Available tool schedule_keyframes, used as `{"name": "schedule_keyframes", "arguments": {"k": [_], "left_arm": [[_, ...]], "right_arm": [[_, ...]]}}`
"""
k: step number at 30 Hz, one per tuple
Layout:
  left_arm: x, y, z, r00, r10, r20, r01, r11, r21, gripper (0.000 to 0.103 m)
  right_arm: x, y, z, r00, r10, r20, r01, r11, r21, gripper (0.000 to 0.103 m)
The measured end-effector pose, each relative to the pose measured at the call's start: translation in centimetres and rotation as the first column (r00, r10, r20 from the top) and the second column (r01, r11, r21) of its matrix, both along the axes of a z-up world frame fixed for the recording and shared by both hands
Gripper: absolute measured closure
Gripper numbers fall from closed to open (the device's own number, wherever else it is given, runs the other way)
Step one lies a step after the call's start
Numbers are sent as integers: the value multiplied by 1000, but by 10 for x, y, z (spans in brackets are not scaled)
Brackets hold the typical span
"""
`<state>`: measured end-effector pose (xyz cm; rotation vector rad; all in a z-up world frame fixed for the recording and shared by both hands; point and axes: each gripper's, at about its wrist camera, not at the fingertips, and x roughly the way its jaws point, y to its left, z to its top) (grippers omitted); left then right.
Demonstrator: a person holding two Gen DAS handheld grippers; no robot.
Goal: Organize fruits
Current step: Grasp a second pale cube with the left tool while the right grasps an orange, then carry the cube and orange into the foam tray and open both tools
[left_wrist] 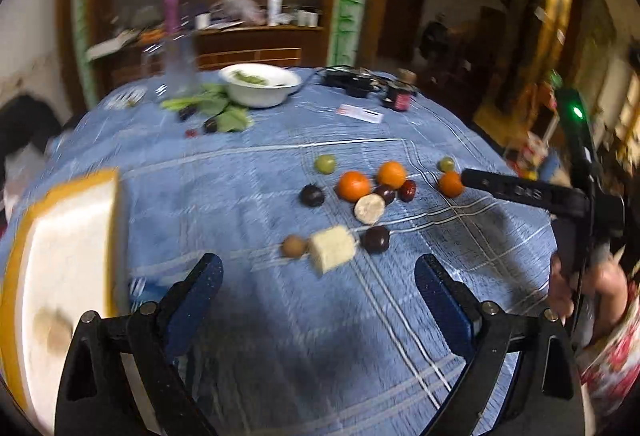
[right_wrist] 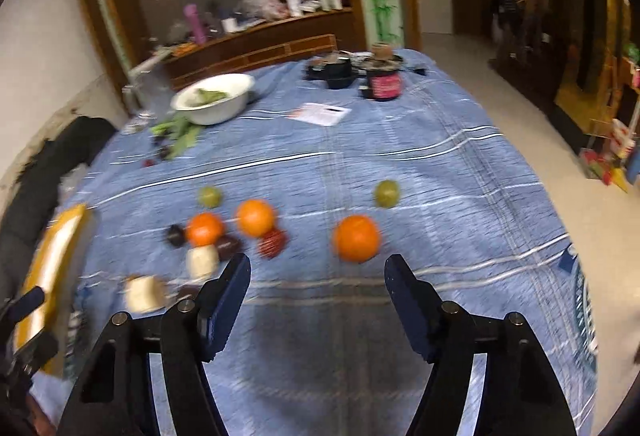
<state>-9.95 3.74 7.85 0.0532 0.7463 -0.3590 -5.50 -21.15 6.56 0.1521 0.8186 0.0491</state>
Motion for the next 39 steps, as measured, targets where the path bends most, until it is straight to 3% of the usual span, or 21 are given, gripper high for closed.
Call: {"name": "schedule_keyframes", "arguments": {"k": [3,7,12,13,14,15,16,18,19,23,26,31,35,39], "left_arm": [[25,-19,-9,996,-85,-40,86,995,44,17],[48,-42,-27,985,-153,-85,164,976,146,18],[60,-58,-51,968,-219,-120,246,923,296,20],[61,-59,-54,965,-228,-131,259,911,320,23],[63,-60,-59,960,-236,-150,274,901,336,37],[64,-61,-63,956,-239,-169,285,892,351,53],[64,-60,-63,952,-251,-173,296,893,337,57],[63,-59,-64,958,-232,-168,278,895,350,63],[63,-57,-63,960,-226,-165,271,900,341,63],[55,-51,-54,968,-196,-160,234,933,274,63],[42,-39,-37,974,-173,-148,198,964,178,63],[16,-8,-5,986,-131,-101,135,990,30,62],[-4,48,16,998,4,-57,-6,999,-49,62],[-20,113,23,979,202,-27,-202,979,-26,62]], "right_arm": [[21,-6,-13,999,-34,-36,33,999,-30,29],[39,-14,-27,996,-56,-69,55,998,-25,30],[48,-19,-39,995,-58,-85,57,998,-11,30],[50,-20,-41,995,-59,-87,59,998,-4,30],[50,-21,-42,995,-58,-86,58,998,7,32],[50,-21,-43,995,-56,-86,58,998,11,41],[50,-21,-44,994,-57,-89,58,998,14,52],[51,-22,-46,995,-60,-85,62,998,15,61],[50,-23,-46,995,-49,-83,52,998,32,66],[48,-23,-45,996,-39,-80,44,997,61,66],[41,-28,-41,996,-31,-78,41,991,129,66],[20,-20,-18,999,-5,-45,14,981,195,66],[4,14,3,997,70,-9,-67,977,204,65],[-11,74,20,978,209,17,-208,953,220,65]]}}
